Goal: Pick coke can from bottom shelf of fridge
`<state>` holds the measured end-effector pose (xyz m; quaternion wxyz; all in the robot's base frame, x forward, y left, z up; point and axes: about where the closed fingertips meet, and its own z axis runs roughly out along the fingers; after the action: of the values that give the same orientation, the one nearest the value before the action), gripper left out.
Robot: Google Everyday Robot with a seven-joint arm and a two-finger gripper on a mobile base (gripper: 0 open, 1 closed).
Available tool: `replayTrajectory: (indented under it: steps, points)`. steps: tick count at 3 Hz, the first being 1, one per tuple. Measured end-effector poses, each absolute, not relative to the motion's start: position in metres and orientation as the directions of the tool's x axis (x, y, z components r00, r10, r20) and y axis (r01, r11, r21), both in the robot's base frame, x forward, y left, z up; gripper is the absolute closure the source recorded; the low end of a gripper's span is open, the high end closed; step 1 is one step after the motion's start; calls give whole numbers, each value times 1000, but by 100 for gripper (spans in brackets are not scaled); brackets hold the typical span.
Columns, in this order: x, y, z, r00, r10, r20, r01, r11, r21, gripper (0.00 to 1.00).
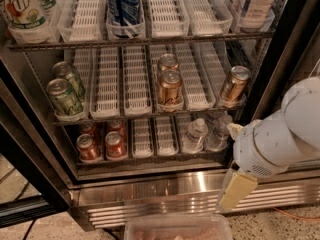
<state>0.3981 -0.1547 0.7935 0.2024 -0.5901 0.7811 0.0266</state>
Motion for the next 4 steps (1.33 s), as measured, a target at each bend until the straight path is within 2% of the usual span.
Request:
replayTrajectory:
  steps: [4]
  points:
    - [431, -98, 676, -229, -852, -471, -897, 373, -239, 0]
